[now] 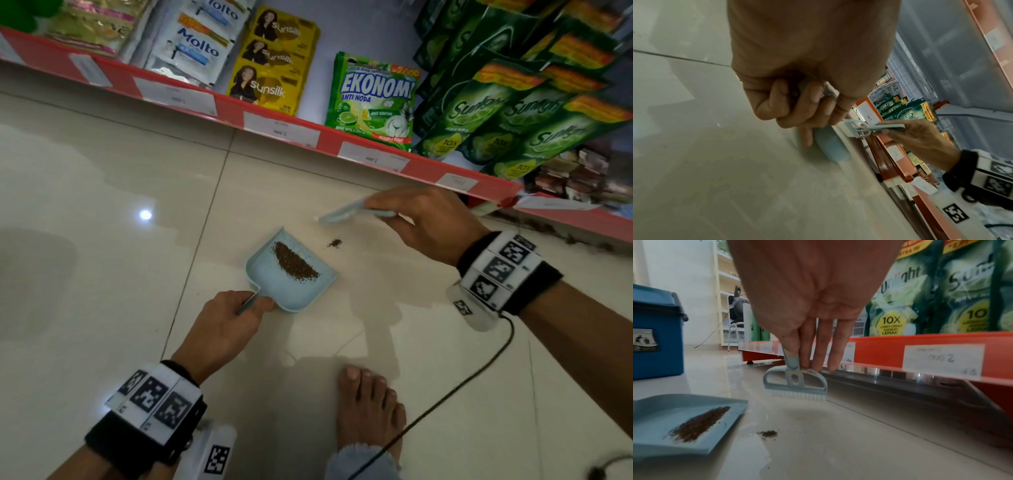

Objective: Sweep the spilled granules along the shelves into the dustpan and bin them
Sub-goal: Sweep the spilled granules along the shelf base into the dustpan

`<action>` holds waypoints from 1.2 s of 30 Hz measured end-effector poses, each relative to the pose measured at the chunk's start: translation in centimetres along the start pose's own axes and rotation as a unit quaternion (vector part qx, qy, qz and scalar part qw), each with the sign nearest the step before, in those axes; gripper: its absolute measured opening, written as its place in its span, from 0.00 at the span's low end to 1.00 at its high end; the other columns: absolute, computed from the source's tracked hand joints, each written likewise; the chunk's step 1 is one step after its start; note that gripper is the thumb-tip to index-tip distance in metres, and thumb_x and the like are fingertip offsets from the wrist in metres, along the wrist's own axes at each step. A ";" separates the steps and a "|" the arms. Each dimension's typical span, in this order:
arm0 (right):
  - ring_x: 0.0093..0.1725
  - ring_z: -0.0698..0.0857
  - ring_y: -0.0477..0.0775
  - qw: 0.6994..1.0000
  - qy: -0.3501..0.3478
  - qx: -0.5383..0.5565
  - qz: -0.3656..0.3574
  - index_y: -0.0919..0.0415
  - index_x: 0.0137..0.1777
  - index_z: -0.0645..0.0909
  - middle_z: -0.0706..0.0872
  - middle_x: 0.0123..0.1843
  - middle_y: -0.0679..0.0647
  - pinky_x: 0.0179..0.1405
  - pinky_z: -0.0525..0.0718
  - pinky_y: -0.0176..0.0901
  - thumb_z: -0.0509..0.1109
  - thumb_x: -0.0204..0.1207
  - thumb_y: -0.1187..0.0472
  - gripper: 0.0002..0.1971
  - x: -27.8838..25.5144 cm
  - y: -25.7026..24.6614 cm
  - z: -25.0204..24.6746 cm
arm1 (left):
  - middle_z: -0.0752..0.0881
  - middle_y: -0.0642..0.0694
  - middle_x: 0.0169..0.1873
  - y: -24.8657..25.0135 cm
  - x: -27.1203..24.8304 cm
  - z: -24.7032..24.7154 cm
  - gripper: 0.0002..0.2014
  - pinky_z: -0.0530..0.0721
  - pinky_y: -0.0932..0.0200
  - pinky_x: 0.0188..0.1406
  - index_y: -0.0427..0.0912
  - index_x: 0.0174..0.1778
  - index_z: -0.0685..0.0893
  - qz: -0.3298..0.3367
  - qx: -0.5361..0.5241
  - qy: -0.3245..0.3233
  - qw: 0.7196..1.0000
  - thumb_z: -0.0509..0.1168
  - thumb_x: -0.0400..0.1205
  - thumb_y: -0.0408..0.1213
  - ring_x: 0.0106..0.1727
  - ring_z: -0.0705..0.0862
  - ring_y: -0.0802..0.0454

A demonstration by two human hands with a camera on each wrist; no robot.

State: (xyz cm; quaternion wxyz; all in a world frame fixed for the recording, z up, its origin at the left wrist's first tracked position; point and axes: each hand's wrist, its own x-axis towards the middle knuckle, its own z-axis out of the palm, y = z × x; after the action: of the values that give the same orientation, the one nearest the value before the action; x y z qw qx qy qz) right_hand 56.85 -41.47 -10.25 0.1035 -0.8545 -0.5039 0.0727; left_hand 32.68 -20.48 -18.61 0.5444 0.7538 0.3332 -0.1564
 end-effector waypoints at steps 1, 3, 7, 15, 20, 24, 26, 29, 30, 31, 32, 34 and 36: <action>0.59 0.89 0.58 1.000 0.020 -0.005 0.013 0.53 0.66 0.86 0.90 0.63 0.50 0.50 0.89 0.57 0.69 0.83 0.60 0.14 0.6 -0.2 0.2 | 0.69 0.56 0.16 0.0 0.1 0.0 0.26 0.68 0.58 0.29 0.25 0.46 0.85 0.002 0.000 -0.001 1.000 0.65 0.82 0.52 0.19 0.66 0.59; 0.64 0.87 0.58 0.999 0.012 -0.009 0.032 0.53 0.68 0.85 0.88 0.67 0.50 0.54 0.88 0.57 0.69 0.82 0.63 0.16 1.4 -0.4 1.0 | 0.69 0.56 0.16 -0.1 0.1 0.0 0.26 0.69 0.58 0.30 0.26 0.48 0.86 0.002 0.003 -0.005 1.000 0.66 0.82 0.51 0.19 0.67 0.60; 0.70 0.82 0.58 0.995 -0.094 -0.007 0.035 0.53 0.71 0.83 0.85 0.70 0.53 0.59 0.85 0.60 0.69 0.82 0.62 0.18 1.0 -0.6 2.1 | 0.69 0.55 0.16 -0.4 0.0 -0.2 0.26 0.69 0.57 0.30 0.25 0.46 0.85 0.001 0.008 -0.002 1.000 0.66 0.82 0.52 0.18 0.67 0.60; 0.61 0.87 0.56 0.998 -0.026 -0.005 0.050 0.51 0.66 0.85 0.90 0.62 0.49 0.49 0.88 0.59 0.66 0.84 0.56 0.14 -2.9 -1.0 0.0 | 0.67 0.55 0.17 -0.6 -0.1 -0.2 0.26 0.67 0.57 0.30 0.25 0.44 0.84 -0.002 -0.008 0.004 1.000 0.66 0.82 0.52 0.20 0.65 0.59; 0.40 0.91 0.65 0.972 0.088 -0.037 0.216 0.64 0.58 0.88 0.94 0.45 0.60 0.48 0.88 0.57 0.67 0.78 0.59 0.14 -2.7 -2.3 0.0 | 0.68 0.55 0.16 -0.2 0.0 -0.1 0.26 0.69 0.58 0.29 0.25 0.43 0.84 0.001 0.001 0.000 1.000 0.65 0.82 0.52 0.19 0.66 0.60; 0.43 0.92 0.56 0.960 0.072 0.073 0.260 0.58 0.61 0.89 0.94 0.51 0.52 0.60 0.85 0.43 0.67 0.78 0.59 0.15 -1.8 -5.3 2.2 | 0.70 0.55 0.16 -0.1 0.0 -0.2 0.26 0.70 0.58 0.29 0.25 0.49 0.86 -0.005 -0.003 -0.005 1.000 0.66 0.81 0.52 0.20 0.67 0.59; 0.39 0.91 0.51 0.952 0.088 0.136 0.258 0.57 0.64 0.88 0.94 0.48 0.51 0.57 0.87 0.42 0.67 0.78 0.60 0.16 -1.0 -6.6 3.1 | 0.70 0.55 0.15 -0.1 -0.1 -0.2 0.26 0.70 0.57 0.30 0.25 0.49 0.86 -0.009 -0.005 -0.006 1.000 0.66 0.81 0.51 0.20 0.68 0.58; 0.38 0.92 0.53 0.936 0.111 0.205 0.265 0.59 0.62 0.88 0.93 0.49 0.53 0.49 0.91 0.55 0.66 0.79 0.62 0.15 0.3 -7.4 3.6 | 0.69 0.56 0.15 -0.1 -0.3 -0.4 0.25 0.69 0.57 0.32 0.24 0.49 0.86 -0.012 -0.012 -0.003 1.000 0.66 0.82 0.49 0.23 0.69 0.55; 0.38 0.92 0.55 0.932 0.115 0.216 0.266 0.60 0.62 0.88 0.93 0.49 0.54 0.48 0.91 0.57 0.66 0.80 0.62 0.14 0.7 -7.3 3.6 | 0.69 0.56 0.15 -0.1 -0.4 -0.5 0.25 0.69 0.56 0.32 0.23 0.49 0.86 -0.013 -0.016 -0.003 1.000 0.66 0.82 0.48 0.24 0.69 0.54; 0.38 0.92 0.56 0.933 0.117 0.215 0.264 0.61 0.61 0.88 0.93 0.48 0.55 0.48 0.91 0.58 0.66 0.80 0.62 0.14 1.0 -7.3 3.4 | 0.69 0.56 0.15 -0.1 -0.4 -0.5 0.25 0.69 0.56 0.32 0.23 0.49 0.85 -0.013 -0.018 -0.003 1.000 0.66 0.82 0.48 0.24 0.69 0.54; 0.38 0.92 0.56 0.936 0.121 0.204 0.260 0.61 0.60 0.88 0.93 0.47 0.55 0.47 0.90 0.59 0.65 0.81 0.62 0.13 1.3 -7.1 3.1 | 0.69 0.56 0.15 -0.1 -0.5 -0.6 0.25 0.69 0.57 0.32 0.23 0.48 0.85 -0.013 -0.019 -0.003 1.000 0.66 0.82 0.48 0.24 0.68 0.54; 0.35 0.91 0.54 0.948 0.135 0.153 0.245 0.61 0.56 0.88 0.93 0.43 0.55 0.46 0.89 0.56 0.65 0.80 0.61 0.11 1.5 -6.6 2.1 | 0.69 0.56 0.15 -0.2 -0.6 -0.7 0.25 0.69 0.57 0.31 0.23 0.49 0.85 -0.014 -0.019 -0.002 1.000 0.66 0.82 0.48 0.23 0.68 0.55; 0.35 0.90 0.52 0.956 0.144 0.113 0.231 0.59 0.54 0.88 0.93 0.43 0.53 0.45 0.89 0.52 0.65 0.80 0.61 0.11 1.7 -5.8 1.0 | 0.69 0.56 0.15 -0.4 -0.6 -0.8 0.25 0.69 0.57 0.32 0.23 0.49 0.85 -0.017 -0.016 -0.001 1.000 0.66 0.82 0.49 0.23 0.68 0.55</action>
State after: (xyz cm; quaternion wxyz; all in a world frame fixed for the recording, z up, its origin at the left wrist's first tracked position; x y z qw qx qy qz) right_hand 52.54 -37.15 -9.78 0.2512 -0.9317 -0.2607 0.0277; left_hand 31.85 -19.80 -18.27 0.5541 0.7389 0.3481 -0.1605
